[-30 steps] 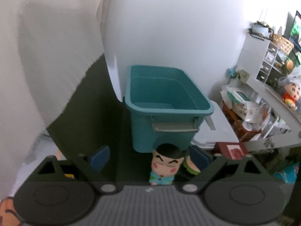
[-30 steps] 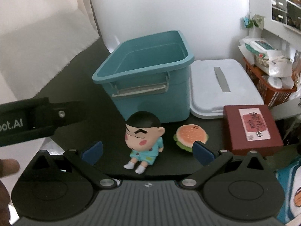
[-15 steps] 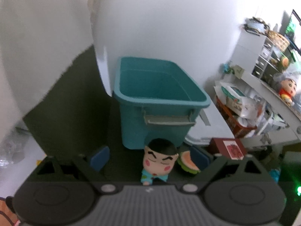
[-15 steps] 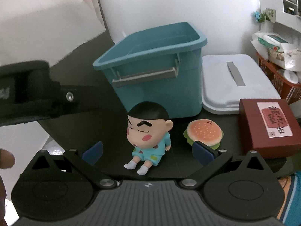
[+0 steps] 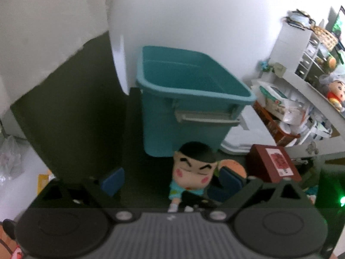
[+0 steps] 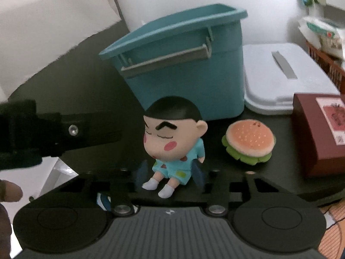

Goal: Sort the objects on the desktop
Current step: 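Lower the open right gripper around the Shin-chan figurine's body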

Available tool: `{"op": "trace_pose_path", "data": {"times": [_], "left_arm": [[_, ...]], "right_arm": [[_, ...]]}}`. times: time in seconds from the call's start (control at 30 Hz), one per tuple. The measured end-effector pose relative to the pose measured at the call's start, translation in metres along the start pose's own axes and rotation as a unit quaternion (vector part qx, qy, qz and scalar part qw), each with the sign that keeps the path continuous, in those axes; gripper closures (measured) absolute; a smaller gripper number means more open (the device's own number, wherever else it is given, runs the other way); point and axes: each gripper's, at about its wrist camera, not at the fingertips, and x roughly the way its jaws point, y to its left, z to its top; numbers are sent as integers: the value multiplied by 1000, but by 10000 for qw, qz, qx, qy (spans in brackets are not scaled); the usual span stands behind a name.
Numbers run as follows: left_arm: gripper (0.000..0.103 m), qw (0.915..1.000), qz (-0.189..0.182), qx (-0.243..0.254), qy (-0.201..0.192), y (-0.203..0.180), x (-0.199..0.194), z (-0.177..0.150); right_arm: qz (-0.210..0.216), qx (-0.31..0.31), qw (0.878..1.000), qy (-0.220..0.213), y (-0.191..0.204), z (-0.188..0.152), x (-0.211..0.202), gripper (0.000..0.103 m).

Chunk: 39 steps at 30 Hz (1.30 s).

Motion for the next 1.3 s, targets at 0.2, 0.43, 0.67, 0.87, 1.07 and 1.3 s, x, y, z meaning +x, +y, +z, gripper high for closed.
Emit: {"op": "trace_pose_path", "data": {"times": [0.2, 0.43, 0.67, 0.87, 1.07, 1.3], "left_arm": [[6, 9998, -54, -191, 68, 8, 4, -2], [5, 9993, 5, -356, 70, 15, 0, -2], [4, 9990, -73, -434, 99, 14, -5, -4], [4, 9990, -62, -447, 36, 14, -8, -3], [4, 9991, -103, -404, -12, 11, -12, -2], [4, 9994, -35, -326, -57, 4, -16, -2]], "right_arm": [[-154, -29, 9999, 45, -1, -2, 1, 76], [-310, 28, 9992, 255, -8, -8, 0, 83], [-274, 32, 9994, 195, -3, -12, -5, 83], [-248, -172, 9994, 166, 6, -15, -2, 82], [-468, -337, 9983, 126, 11, -14, 2, 81], [-539, -196, 9982, 180, 0, -13, -3, 82]]}}
